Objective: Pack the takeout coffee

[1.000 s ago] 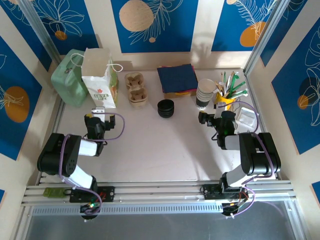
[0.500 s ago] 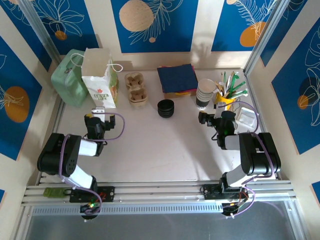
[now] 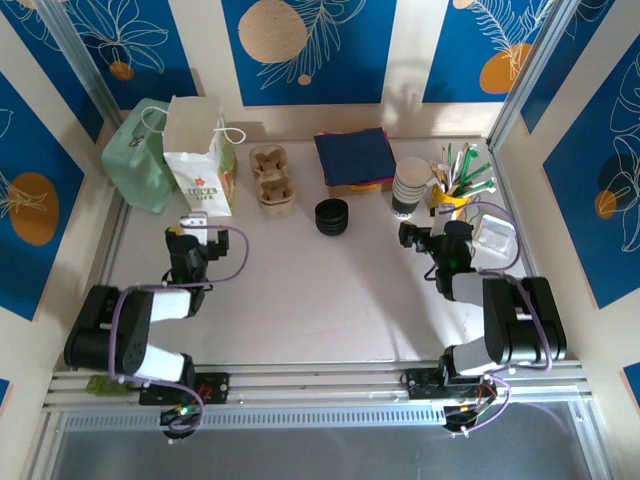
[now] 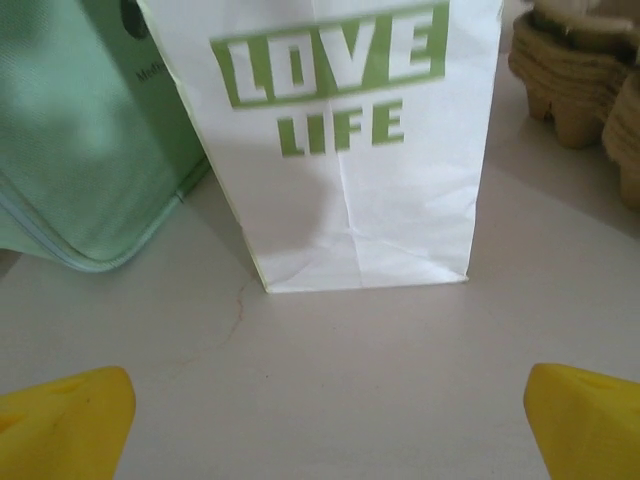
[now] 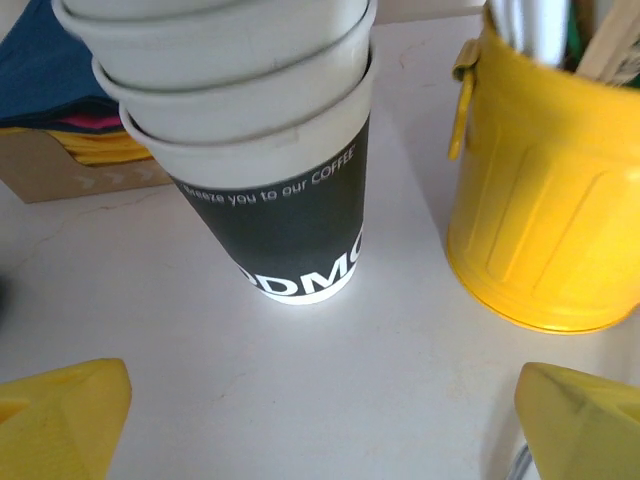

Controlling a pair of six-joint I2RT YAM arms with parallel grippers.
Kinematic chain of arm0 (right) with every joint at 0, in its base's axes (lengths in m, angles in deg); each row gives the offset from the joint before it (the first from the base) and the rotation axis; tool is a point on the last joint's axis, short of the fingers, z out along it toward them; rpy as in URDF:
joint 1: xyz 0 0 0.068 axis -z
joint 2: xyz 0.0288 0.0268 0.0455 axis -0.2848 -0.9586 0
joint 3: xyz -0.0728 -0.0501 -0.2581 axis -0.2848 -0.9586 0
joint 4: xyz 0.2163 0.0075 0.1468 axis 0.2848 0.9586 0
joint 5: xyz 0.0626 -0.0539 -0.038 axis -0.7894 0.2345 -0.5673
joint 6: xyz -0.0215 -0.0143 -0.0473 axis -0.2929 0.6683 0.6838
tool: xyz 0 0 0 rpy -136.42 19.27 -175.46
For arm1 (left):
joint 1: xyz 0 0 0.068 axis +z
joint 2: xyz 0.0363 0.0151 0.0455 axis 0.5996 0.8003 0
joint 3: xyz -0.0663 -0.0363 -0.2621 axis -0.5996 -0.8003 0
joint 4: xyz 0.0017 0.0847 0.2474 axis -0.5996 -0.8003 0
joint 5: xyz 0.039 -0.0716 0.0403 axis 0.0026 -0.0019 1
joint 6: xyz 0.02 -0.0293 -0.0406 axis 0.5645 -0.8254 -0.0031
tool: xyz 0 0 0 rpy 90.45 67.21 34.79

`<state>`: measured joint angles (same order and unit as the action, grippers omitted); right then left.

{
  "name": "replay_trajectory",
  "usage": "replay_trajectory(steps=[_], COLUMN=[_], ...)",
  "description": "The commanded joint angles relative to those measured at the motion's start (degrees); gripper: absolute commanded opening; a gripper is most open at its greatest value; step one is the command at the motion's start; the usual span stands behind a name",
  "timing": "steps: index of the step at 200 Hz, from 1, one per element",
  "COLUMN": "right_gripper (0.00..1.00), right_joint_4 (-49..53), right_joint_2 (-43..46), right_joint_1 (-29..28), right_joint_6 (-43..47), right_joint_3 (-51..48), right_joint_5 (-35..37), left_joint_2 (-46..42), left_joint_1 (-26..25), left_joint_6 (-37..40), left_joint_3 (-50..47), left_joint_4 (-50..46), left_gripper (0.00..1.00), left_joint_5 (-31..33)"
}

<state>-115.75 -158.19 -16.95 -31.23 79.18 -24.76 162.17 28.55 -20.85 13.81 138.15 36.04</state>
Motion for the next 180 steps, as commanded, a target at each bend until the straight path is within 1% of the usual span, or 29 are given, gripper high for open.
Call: replay_trajectory(steps=[1,11,27,34,52,62,70,79,86,103,131,152,160,180], right_gripper=[0.99,0.99,0.99,0.99,0.99,1.0,1.0,0.95,0.92,0.92,0.92,0.91,0.9,0.88], right_joint_4=[8.23,10.69,18.84,23.6,38.39,46.61,52.12,56.61,59.83,69.02,82.13,88.66,90.34,93.64], right_joint_2=[7.14,10.71,17.08,19.9,26.33,28.57,29.83,30.48,30.66,28.57,20.04,12.63,10.22,4.7], right_joint_1=[-0.12,-0.14,-0.24,-0.45,-0.56,-0.71,-1.12,-1.97,-3.12,-5.88,-8.4,-9.83,-10.29,-10.1], right_joint_6=[-2.8,-4.31,-7.9,-9.39,-18.84,-23.13,-24.8,-24.42,-24.66,-25.75,-25.71,-23.75,-23.5,-23.08], right_joint_3=[2.77,2.79,4.57,5.96,11.66,15.76,18.82,22.61,25.46,33.86,48.89,58.85,61.83,68.3], right_joint_5=[1.79,1.95,1.35,1.1,2.12,1.07,-1.11,-3.88,-3.79,-0.94,2.9,5.91,8.14,10.9], left_joint_2=[-7.67,-11.07,-16.1,-18.07,-22.28,-23.63,-24.26,-24.51,-24.57,-25.01,-25.3,-25.32,-25.17,-25.32], left_joint_1=[-1.3,-2.01,-3.95,-4.87,-6.8,-7.15,-7.2,-7.24,-7.26,-7.21,-7.26,-7.27,-7.26,-7.26], left_joint_6=[-0.82,-2.02,-3.13,-3.8,-8.76,-12.47,-15.48,-18.12,-19.72,-22.35,-23.02,-22.04,-21.44,-20.79], left_joint_3=[1.24,1.62,2.8,3.95,8.49,11.75,14.39,16.89,18.24,21.24,24.95,27.27,27.94,28.86], left_joint_4=[-8.67,-11.82,-17.64,-21.28,-34.27,-42.12,-47.69,-53.47,-56.4,-61.3,-67.26,-70.07,-70.94,-72.37], left_gripper=[1.0,0.99,0.99,0.99,0.99,0.99,0.99,0.99,0.99,0.99,0.99,0.99,0.99,0.99], left_joint_5=[3.86,4.61,6.59,7.41,9.07,8.6,7.94,6.28,4.64,-1.15,-8.61,-13.31,-14.96,-17.23])
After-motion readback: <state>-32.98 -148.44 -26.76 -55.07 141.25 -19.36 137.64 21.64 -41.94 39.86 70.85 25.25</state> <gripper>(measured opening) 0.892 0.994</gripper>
